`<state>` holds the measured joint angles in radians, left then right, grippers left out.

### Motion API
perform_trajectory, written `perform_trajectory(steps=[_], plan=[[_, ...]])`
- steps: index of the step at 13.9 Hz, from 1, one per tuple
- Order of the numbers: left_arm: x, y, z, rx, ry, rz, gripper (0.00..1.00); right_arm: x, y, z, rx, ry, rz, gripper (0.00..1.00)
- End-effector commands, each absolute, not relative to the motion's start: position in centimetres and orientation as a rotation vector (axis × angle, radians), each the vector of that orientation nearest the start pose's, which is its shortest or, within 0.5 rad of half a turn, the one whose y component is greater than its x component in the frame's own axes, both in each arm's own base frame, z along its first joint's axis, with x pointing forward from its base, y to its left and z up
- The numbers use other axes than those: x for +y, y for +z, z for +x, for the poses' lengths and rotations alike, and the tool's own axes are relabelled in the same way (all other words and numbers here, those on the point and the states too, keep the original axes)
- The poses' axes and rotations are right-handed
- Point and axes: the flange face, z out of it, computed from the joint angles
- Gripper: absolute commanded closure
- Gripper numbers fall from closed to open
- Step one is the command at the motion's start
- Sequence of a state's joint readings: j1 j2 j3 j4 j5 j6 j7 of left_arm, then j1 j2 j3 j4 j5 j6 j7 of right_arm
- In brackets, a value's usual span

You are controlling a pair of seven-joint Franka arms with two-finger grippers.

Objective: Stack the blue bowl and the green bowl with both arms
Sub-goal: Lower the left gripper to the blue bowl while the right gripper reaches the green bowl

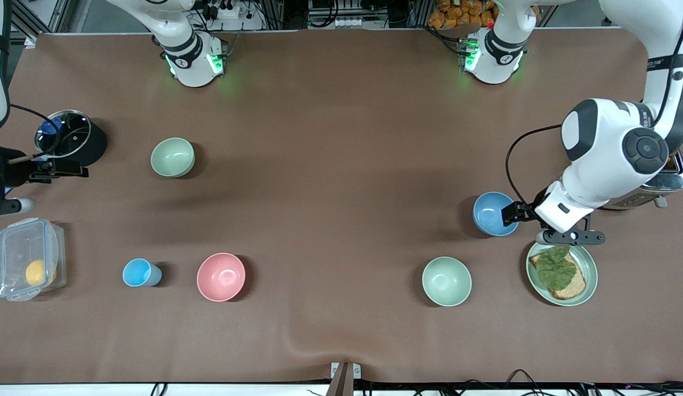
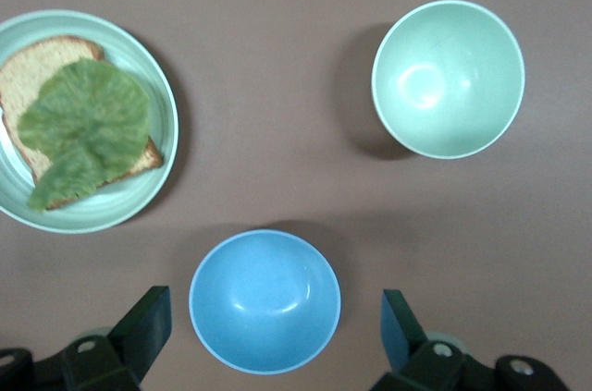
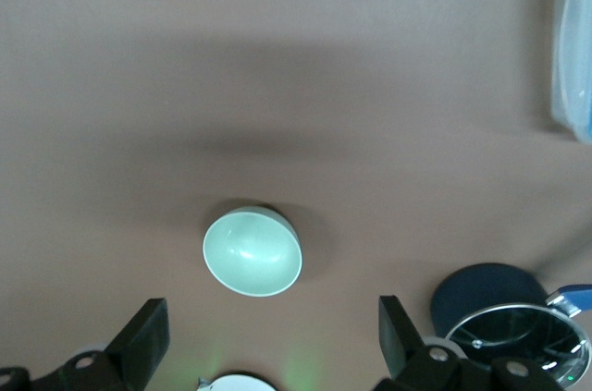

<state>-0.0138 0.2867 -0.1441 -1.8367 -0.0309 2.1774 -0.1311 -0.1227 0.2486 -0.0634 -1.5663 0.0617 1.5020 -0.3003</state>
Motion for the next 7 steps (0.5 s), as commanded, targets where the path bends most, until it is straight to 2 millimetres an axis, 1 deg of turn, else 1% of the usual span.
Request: perform_trajectory(steps=[1,2,3,4,5,6,7], plan=[[-10.8,35.0,61.9,-0.096,0.034,-3.209,0.00,-9.6,43.6,58.2,-0.109,0.432,-2.997,0.00],[-10.5,33.7,61.7,-0.104,0.084,-3.199,0.00,-9.7,42.1,57.3,-0.100,0.439,-2.992,0.00],[-9.6,32.7,61.7,-0.098,0.115,-3.176,0.00,-9.1,41.0,56.5,-0.110,0.446,-2.991,0.00],[-8.3,31.6,61.9,-0.087,0.134,-3.155,0.00,-9.0,39.5,55.6,-0.103,0.436,-2.985,0.00],[-5.8,30.6,62.0,-0.097,0.160,-3.141,0.00,-8.8,38.6,54.7,-0.102,0.401,-2.995,0.00],[-4.2,29.1,61.9,0.003,0.208,-3.140,0.00,-8.6,37.4,53.6,-0.094,0.378,-3.000,0.00],[-2.3,27.7,61.7,0.072,0.254,-3.145,0.00,-8.6,36.7,53.1,-0.091,0.359,-3.006,0.00]])
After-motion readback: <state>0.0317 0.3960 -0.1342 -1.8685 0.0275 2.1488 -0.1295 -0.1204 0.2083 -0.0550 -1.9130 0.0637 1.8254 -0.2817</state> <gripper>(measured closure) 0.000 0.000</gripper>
